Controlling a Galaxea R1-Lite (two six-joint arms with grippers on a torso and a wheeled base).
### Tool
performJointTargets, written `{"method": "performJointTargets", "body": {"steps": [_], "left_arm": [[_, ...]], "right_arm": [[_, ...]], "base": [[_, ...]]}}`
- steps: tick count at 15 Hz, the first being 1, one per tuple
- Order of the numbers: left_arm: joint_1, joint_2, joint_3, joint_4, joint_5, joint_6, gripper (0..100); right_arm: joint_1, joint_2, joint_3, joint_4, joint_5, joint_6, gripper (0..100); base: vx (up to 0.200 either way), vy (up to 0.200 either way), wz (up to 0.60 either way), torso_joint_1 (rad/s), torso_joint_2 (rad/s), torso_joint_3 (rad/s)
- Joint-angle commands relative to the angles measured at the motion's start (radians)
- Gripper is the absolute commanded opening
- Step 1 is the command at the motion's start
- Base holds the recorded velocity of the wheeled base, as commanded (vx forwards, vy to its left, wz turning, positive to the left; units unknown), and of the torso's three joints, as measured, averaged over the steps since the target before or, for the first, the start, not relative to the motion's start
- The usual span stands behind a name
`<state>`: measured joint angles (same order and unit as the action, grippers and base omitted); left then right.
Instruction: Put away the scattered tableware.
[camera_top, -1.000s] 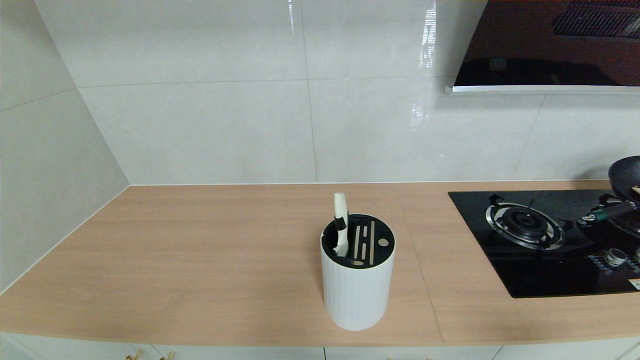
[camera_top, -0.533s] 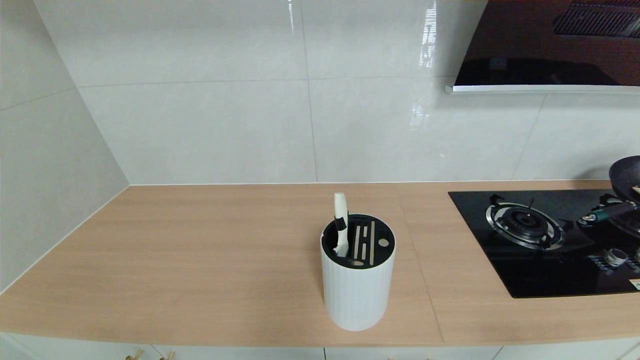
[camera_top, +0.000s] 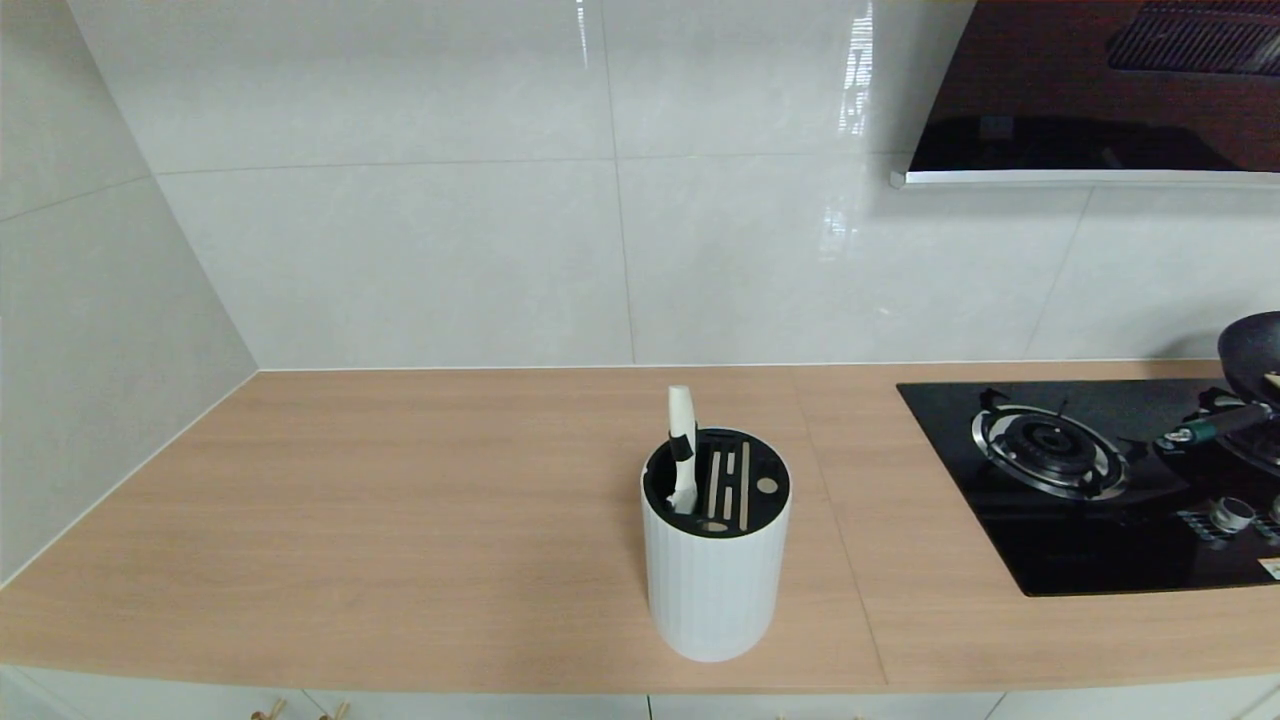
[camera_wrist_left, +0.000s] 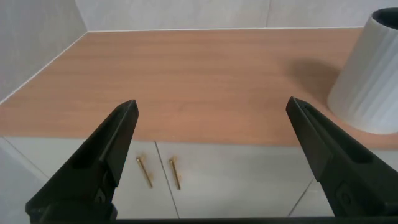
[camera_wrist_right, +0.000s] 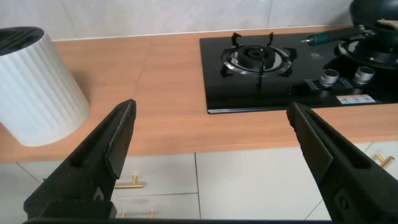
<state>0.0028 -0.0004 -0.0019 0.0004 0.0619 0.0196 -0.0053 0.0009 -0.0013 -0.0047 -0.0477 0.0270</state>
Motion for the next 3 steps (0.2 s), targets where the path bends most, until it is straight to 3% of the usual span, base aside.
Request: {"method": "performJointTargets", "body": {"steps": [1, 3], "left_arm": [[0.0, 0.002, 0.0, -0.002, -0.001, -0.004, 100], [0.0, 0.002, 0.0, -0.003, -0.001, -0.03, 100]], "right_arm": [[0.001, 0.001, 0.001, 0.002, 0.0, 0.002, 100], [0.001, 0.001, 0.001, 0.002, 0.0, 0.002, 100]], "base": [[0.0, 0.0, 0.0, 0.0, 0.0, 0.0], [0.0, 0.0, 0.0, 0.0, 0.0, 0.0]]}}
